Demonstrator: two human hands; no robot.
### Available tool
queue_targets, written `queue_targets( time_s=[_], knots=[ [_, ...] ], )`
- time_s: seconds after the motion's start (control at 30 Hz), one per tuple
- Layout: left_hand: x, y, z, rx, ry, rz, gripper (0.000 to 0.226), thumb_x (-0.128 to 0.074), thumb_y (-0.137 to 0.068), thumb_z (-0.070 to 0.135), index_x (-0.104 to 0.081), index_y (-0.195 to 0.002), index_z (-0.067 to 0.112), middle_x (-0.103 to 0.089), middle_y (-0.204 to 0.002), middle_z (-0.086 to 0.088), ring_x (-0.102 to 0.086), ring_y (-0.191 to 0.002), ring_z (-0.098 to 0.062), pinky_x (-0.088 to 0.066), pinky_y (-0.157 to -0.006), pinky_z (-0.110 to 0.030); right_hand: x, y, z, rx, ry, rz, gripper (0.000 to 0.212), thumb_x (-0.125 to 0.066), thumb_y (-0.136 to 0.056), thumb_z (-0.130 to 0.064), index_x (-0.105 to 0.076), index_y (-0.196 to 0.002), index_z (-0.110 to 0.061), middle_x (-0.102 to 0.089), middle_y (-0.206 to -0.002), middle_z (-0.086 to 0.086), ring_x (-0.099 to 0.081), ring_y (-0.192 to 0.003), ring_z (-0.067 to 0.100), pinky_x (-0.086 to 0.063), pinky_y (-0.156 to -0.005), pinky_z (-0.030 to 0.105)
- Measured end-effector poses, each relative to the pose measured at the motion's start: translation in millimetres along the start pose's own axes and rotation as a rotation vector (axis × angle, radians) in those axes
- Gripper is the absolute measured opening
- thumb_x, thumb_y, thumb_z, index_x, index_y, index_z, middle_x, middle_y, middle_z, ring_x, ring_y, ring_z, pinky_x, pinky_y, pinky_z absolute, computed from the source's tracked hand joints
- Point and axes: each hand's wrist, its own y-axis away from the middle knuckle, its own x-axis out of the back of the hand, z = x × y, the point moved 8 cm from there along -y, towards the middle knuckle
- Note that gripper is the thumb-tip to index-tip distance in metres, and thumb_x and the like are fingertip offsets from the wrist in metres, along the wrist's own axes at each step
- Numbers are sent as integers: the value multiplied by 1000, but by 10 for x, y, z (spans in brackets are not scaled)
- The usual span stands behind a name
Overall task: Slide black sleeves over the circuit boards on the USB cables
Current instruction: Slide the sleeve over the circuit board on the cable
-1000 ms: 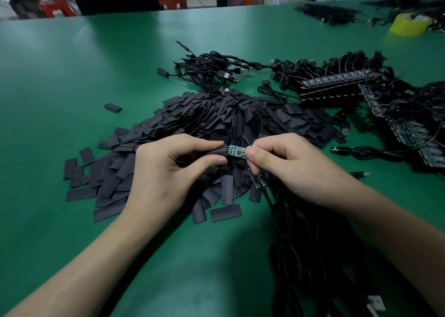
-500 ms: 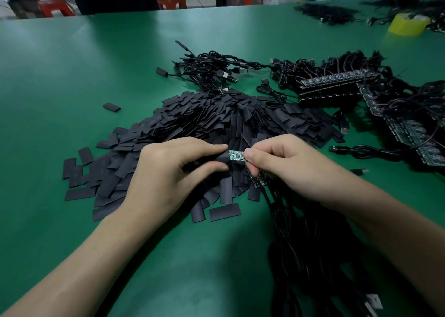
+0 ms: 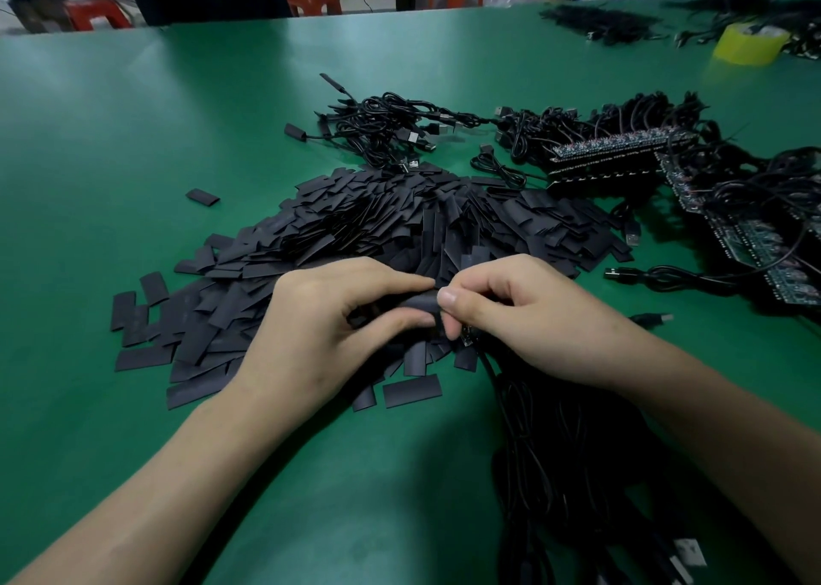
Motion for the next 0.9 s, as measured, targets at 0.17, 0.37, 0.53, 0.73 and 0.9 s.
queue_targets(
  time_s=[0.17, 0.37, 0.53, 0.73, 0.9],
  knots=[
    [44, -5, -113, 94, 71, 62, 21, -80, -85, 29, -80, -103, 20, -76, -94, 11, -70, -85, -6, -54, -76, -26, 164, 46, -106, 145, -84, 237, 7, -68, -96, -27, -67, -101, -31, -62, -75, -5, -54, -65, 6, -44, -63, 24],
    [11, 40, -246, 219, 293, 112, 19, -79, -83, 24, -78, -102, 25, -76, -89, 9, -73, -72, -8, -54, -68, -16, 254, 133, -276, 362, 97, 380, 5, -74, -93, -11, -74, -93, -16, -69, -82, -8, -64, -77, 11, -47, -64, 20],
    [-39, 68, -300, 263, 370, 101, 18, -79, -86, 24, -80, -104, 21, -76, -90, 6, -73, -68, -12, -58, -66, -24, 257, 173, -342, 473, 229, 424, 4, -74, -93, -9, -76, -97, -11, -71, -88, 0, -66, -79, 15, -52, -71, 32],
    [-8, 28, -178, 157, 222, 73, 18, -79, -87, 24, -79, -105, 24, -75, -95, 14, -73, -83, -8, -52, -75, -16, 213, 166, -342, 475, 225, 415, 4, -75, -92, -9, -75, -96, -11, -71, -86, 0, -66, -78, 16, -51, -69, 34],
    [60, 9, -128, 119, 128, 108, 19, -80, -86, 25, -80, -105, 20, -75, -99, 14, -71, -92, -8, -52, -79, -22, 246, 144, -253, 352, 27, 428, 6, -76, -92, -14, -76, -97, -18, -72, -82, -9, -68, -76, 13, -53, -65, 30]
  ],
)
